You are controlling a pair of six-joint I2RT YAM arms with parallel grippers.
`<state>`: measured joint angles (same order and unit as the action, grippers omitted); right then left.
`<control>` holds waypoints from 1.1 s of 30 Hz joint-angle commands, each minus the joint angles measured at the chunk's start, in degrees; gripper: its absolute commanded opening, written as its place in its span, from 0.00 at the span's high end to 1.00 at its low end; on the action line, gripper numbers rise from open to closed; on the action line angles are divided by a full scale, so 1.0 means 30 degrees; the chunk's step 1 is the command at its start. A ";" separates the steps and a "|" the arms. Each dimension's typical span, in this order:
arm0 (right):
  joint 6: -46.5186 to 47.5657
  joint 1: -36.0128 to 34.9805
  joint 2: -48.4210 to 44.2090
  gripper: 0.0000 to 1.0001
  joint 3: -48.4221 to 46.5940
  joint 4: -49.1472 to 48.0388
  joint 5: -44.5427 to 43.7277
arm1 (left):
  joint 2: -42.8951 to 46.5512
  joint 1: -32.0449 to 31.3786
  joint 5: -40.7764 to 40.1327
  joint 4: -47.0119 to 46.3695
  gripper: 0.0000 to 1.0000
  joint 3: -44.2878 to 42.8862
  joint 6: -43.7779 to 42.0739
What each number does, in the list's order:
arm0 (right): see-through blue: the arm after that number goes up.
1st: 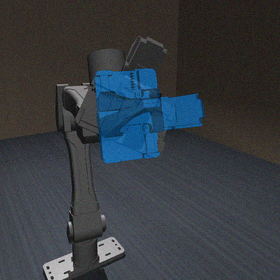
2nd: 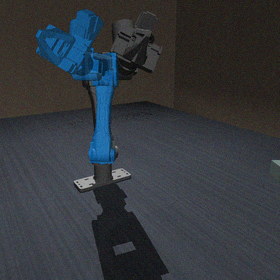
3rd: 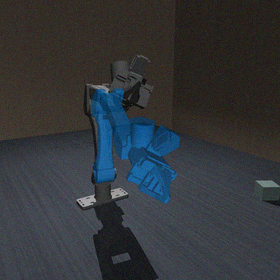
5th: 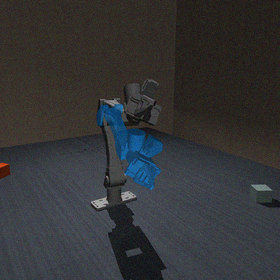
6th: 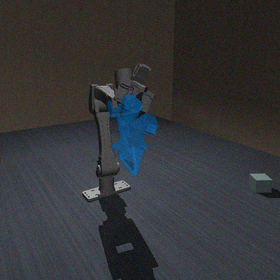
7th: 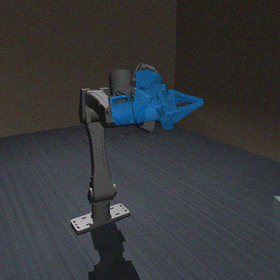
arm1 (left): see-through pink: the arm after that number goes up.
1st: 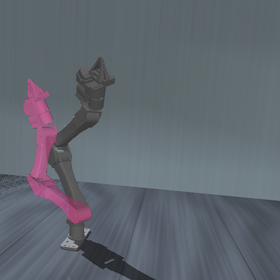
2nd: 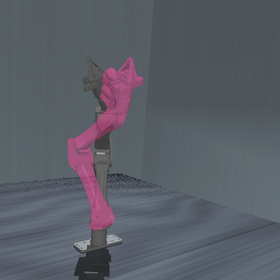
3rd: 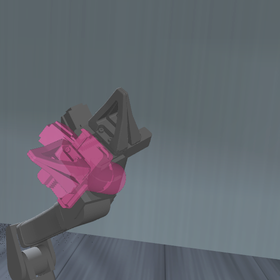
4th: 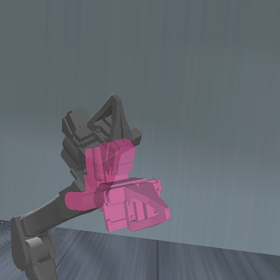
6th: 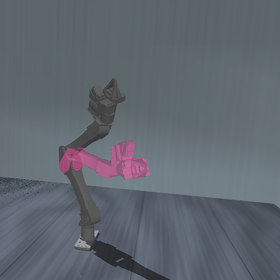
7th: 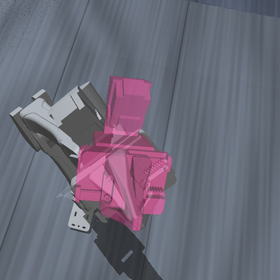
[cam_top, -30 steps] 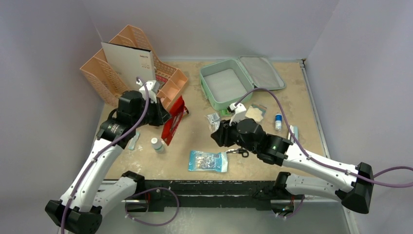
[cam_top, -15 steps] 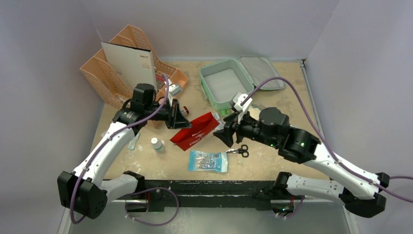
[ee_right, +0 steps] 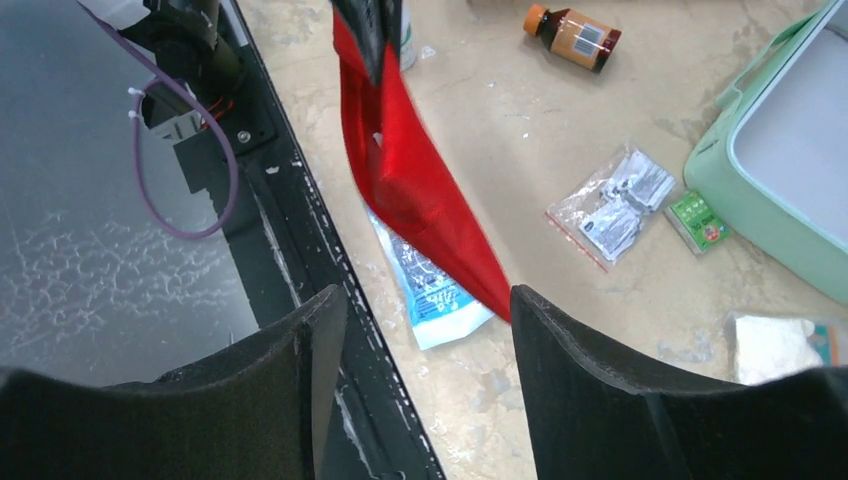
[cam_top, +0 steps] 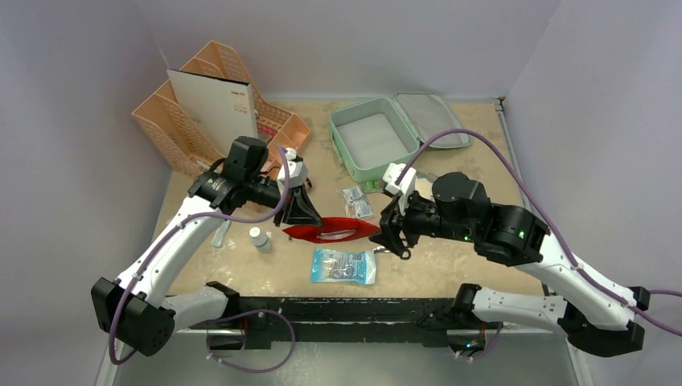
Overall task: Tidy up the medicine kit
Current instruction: Adjust the medicine pouch.
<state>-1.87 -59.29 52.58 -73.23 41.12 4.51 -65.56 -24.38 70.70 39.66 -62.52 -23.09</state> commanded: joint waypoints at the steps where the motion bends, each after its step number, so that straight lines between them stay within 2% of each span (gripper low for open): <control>1: 0.1131 0.0046 0.0953 0.35 -0.1869 0.1304 0.0048 | -0.0093 -0.0618 0.1328 0.2460 1.00 -0.0431 -0.5138; 6: 0.0797 0.0046 0.2040 0.34 -0.2854 0.1457 0.2610 | -0.0265 -0.0917 0.0783 0.2019 1.00 -0.0312 -0.5041; 11: -0.0642 0.0046 0.2968 0.35 -0.2397 -0.0174 0.4975 | -0.0295 -0.0995 0.0488 0.1153 1.00 -0.0166 -0.4204; 16: -0.1155 0.0046 0.4256 0.39 -0.2644 -0.1103 0.5025 | -0.0458 -0.1071 0.0225 0.0644 1.00 -0.0093 -0.3489; 22: -0.0896 0.0046 0.5857 0.60 -0.3364 -0.0963 0.4339 | -0.0545 -0.1060 0.0063 0.0637 1.00 0.0023 -0.3348; 26: -0.0579 0.0048 0.6234 0.68 -0.3310 -0.0787 0.3841 | -0.0527 -0.1050 0.0123 0.0712 1.00 0.0040 -0.3348; 30: -0.0403 0.0046 0.6560 0.69 -0.3392 -0.0486 0.3353 | -0.0580 -0.1072 0.0138 0.0733 1.00 0.0014 -0.3380; 33: -0.0344 0.0046 0.6707 0.88 -0.3410 -0.0388 0.3128 | -0.0647 -0.1065 0.0021 0.0755 1.00 -0.0027 -0.3329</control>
<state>-3.66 -59.22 72.40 -80.99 39.83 15.59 -67.37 -27.16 69.36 43.64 -62.52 -33.01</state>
